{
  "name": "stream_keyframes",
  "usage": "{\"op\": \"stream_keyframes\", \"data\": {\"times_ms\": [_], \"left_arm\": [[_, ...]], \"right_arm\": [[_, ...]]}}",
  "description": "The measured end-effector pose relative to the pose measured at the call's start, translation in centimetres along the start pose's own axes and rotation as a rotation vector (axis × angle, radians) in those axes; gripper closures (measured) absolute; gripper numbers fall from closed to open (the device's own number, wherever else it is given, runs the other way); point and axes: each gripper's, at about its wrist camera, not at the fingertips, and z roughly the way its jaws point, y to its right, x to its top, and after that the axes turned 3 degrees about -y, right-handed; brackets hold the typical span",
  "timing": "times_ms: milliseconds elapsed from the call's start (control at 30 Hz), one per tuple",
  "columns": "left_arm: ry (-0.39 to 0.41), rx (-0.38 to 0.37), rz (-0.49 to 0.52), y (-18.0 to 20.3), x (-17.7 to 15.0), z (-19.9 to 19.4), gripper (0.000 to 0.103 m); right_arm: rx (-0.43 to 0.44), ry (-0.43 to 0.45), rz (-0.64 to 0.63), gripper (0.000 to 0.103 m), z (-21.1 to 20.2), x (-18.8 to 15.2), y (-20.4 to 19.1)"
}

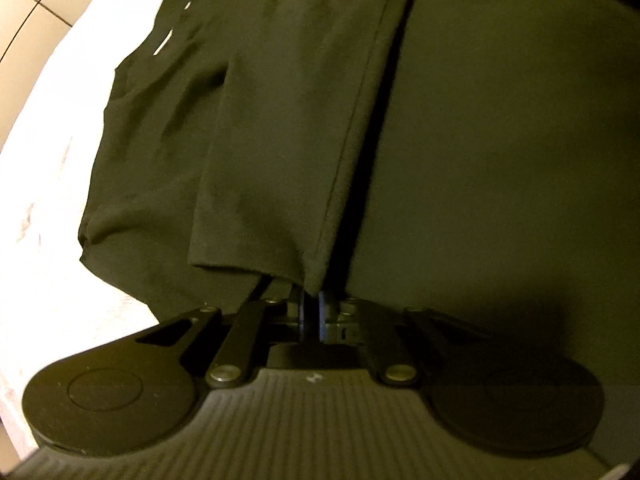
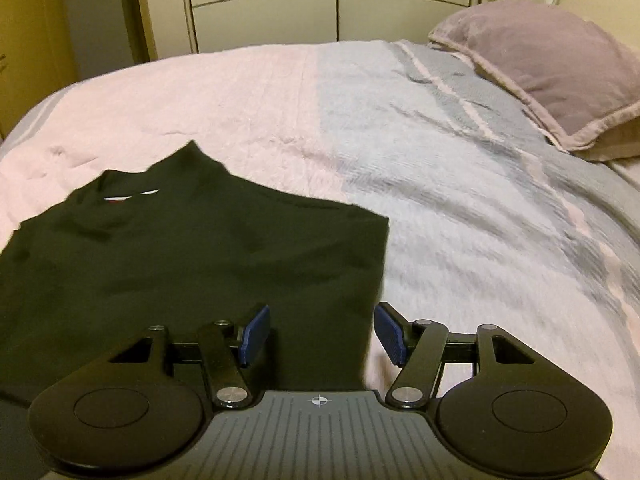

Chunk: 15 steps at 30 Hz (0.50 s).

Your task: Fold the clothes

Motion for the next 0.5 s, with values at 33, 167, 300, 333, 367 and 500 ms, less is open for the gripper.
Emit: {"op": "stream_keyframes", "data": {"times_ms": [33,167,300,333,367,500], "left_arm": [[-0.005,-0.008,-0.008,-0.1,0.0,-0.1,0.1],[0.016,-0.077,-0.114,-1.7,-0.1,-1.3,0.098],[0.027,-0.107,-0.179,-3.9,0.2,-0.6,0.073],[0.03,-0.114,-0.195,-4.4,0.2,-0.4,0.067],[0.033,-0.122,-0.212,-5.0,0.3,-0.3,0.067],[0.044,-0.151,-0.277,-7.2,0.6,0.5,0.068]], "right_arm": [[-0.005,-0.007,-0.008,0.042,0.8,0.4,0.1],[-0.026,-0.019,0.002,0.042,3.5,2.0,0.9],[-0.061,-0.122,0.007,0.042,5.8,3.0,1.3],[-0.071,-0.138,0.0,0.042,6.0,3.0,1.3],[-0.077,-0.124,-0.001,0.042,5.6,2.9,1.2],[-0.071,-0.034,0.034,0.042,3.1,2.2,1.3]]}}
